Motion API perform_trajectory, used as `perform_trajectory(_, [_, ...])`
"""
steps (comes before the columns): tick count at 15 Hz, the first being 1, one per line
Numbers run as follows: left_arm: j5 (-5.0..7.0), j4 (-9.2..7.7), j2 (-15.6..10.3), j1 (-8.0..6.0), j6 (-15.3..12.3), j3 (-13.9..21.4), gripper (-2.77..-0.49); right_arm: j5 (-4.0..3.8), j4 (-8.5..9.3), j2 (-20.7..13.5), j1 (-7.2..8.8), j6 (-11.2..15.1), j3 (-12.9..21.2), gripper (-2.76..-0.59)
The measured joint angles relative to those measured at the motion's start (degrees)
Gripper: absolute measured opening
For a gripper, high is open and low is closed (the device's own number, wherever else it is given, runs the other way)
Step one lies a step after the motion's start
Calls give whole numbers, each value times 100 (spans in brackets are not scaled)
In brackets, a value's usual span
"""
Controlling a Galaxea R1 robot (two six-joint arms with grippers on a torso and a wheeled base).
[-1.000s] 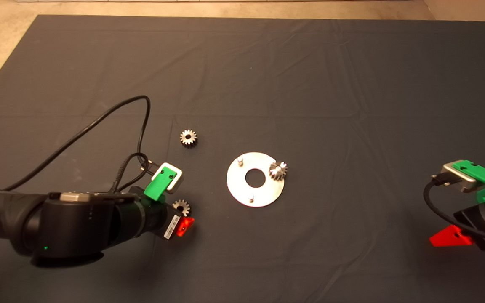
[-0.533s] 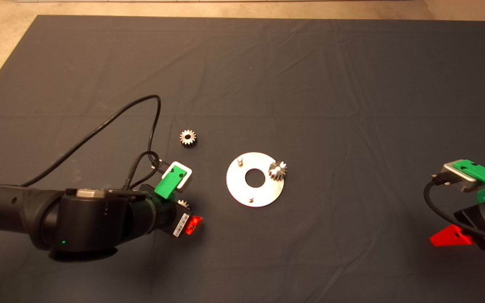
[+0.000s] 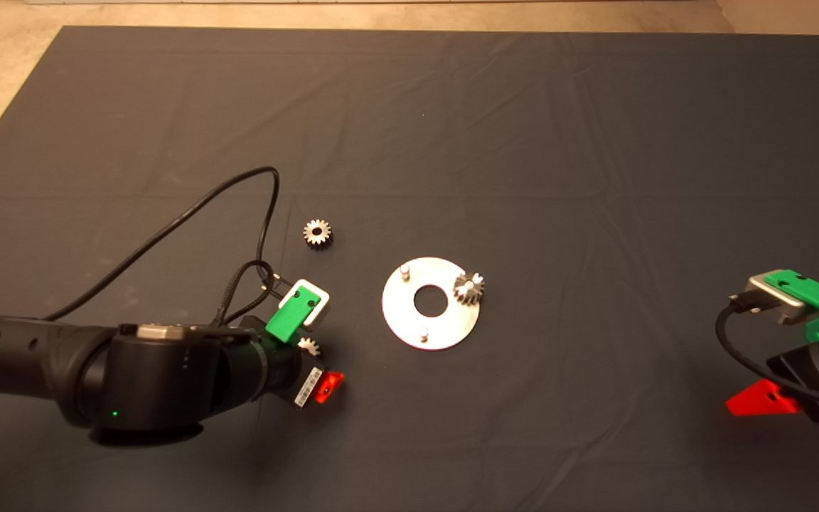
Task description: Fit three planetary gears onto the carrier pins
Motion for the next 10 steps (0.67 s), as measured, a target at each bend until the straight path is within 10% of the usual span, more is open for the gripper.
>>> perform_trajectory(10, [0,230,-30,138,180,-97,-68,-1,12,-1,29,-48,0,-133])
